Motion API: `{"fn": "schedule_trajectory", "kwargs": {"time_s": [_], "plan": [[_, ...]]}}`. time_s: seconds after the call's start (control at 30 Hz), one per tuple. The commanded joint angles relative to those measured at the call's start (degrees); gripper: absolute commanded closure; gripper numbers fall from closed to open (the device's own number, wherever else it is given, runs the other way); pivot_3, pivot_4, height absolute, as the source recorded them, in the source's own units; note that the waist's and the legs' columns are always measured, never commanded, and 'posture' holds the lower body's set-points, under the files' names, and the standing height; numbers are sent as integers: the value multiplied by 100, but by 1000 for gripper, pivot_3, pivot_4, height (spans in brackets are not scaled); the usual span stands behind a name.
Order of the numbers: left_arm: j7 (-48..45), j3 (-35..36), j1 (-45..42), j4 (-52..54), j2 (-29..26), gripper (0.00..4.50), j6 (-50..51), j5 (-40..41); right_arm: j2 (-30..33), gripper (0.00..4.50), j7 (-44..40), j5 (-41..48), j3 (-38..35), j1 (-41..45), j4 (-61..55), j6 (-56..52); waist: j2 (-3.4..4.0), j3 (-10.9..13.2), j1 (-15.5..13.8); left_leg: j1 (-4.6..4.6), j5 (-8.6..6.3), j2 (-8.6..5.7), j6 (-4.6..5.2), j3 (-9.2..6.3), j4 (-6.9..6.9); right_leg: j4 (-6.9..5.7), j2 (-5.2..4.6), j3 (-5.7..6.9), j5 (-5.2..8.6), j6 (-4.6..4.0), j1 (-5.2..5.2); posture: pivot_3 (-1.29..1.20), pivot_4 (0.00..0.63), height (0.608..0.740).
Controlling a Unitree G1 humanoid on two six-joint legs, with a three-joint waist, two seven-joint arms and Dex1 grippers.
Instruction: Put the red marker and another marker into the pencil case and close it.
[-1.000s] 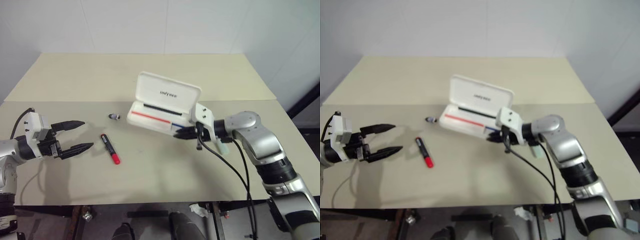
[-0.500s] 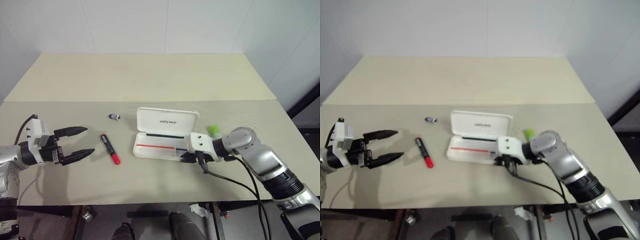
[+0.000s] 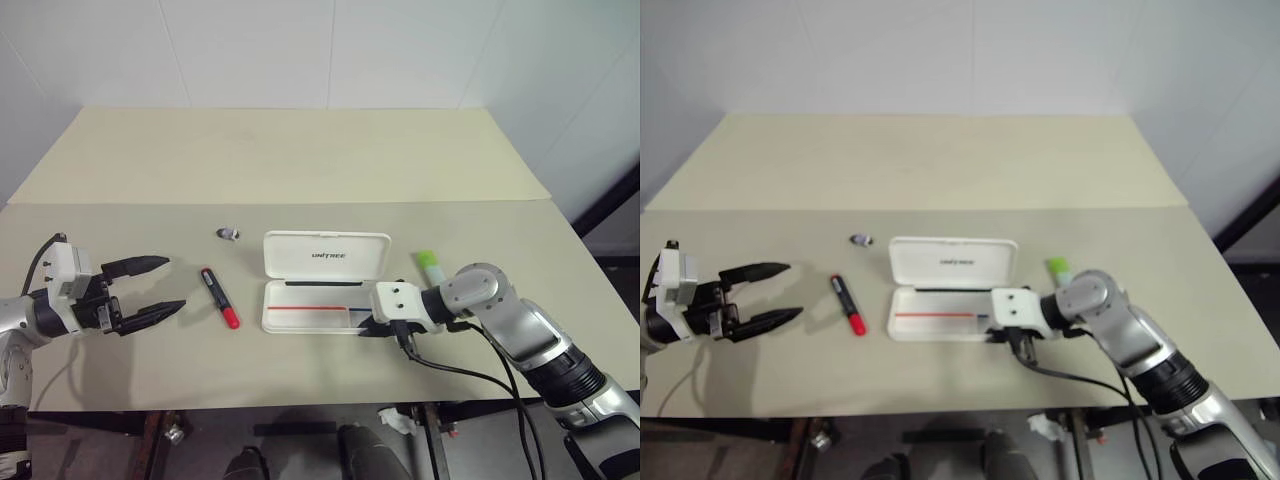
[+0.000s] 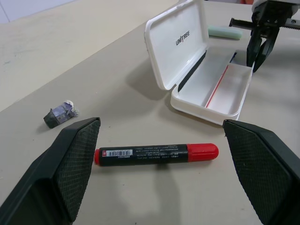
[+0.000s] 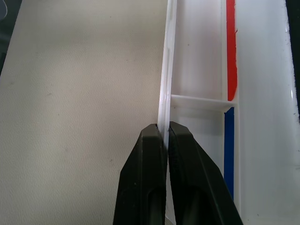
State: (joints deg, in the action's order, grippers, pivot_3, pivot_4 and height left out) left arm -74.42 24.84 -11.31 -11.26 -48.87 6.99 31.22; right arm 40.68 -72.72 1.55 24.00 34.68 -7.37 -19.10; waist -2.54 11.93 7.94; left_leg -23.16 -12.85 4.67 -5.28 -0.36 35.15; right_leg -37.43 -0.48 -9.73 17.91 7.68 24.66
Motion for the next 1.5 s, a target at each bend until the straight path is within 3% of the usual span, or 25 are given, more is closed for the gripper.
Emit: {"fn": "schedule_trajectory", "kwargs": {"time_s": [0.03, 0.07, 0.2, 0.47, 0.67, 0.8, 0.83, 1.2, 1.5], "plan": [[53, 223, 53, 210, -101, 0, 17, 153, -49, 4480, 14, -149, 130, -9, 82, 74, -4, -3, 4, 2, 0, 0, 0, 0, 0, 0, 0, 0, 0, 0, -2, 0, 150, 740], [60, 220, 58, 211, -107, 0, 19, 156, -53, 3916, 10, -154, 133, -13, 83, 80, -7, -4, 2, 4, 0, 0, 0, 0, 1, 0, 0, 0, 1, -2, -4, 0, 150, 740], [83, 184, 37, 216, -102, 0, 38, 156, -50, 2569, -40, -105, 105, -20, -7, 6, -9, -6, -6, 4, 2, 0, -1, 0, 6, 0, 0, -1, 42, -78, -7, 0, 150, 740], [142, 113, 52, 273, -22, 0, 45, 163, 24, 16, -255, 513, -364, -131, -89, 8, -10, -6, -17, 2, 1, 0, -2, 0, 2, 0, 0, -1, 34, -58, -6, 0, 150, 740], [399, 65, 197, 642, 149, 0, 183, 202, 85, 16, -369, 967, -786, -309, -121, 236, -10, -6, -18, 3, 1, 0, -2, 0, 4, -1, 0, -1, 34, -56, -8, 0, 150, 740], [813, 49, 390, 1131, 374, 0, 399, 237, -36, 16, -585, 1708, -1445, -499, 13, 731, -10, -6, -25, 2, 1, 0, -2, 0, 3, 0, -1, -1, 26, -40, -10, 0, 150, 740], [1035, 47, 417, 1246, 438, 0, 482, 195, -103, 16, -662, 1873, -1610, -549, 97, 1007, -12, -5, -25, 2, 1, -1, -1, 0, 3, 0, -2, -1, 3, 5, -10, 0, 150, 740], [3552, -65, 803, 2740, 1083, 0, 2201, 62, 39, 16, -784, 1877, -1928, -413, 1095, 1714, -14, -6, -24, 5, 1, -2, -1, -2, 13, 1, -2, -4, -3, 13, -17, 0, 150, 740], [5591, -154, 743, 3954, 1557, 0, 4263, 170, 106, 16, -1462, 2292, -2302, -301, 1840, 2091, -15, -5, -18, 5, 1, -4, -1, -5, 17, 1, -2, -5, -6, 19, -22, 0, 150, 740]]}}
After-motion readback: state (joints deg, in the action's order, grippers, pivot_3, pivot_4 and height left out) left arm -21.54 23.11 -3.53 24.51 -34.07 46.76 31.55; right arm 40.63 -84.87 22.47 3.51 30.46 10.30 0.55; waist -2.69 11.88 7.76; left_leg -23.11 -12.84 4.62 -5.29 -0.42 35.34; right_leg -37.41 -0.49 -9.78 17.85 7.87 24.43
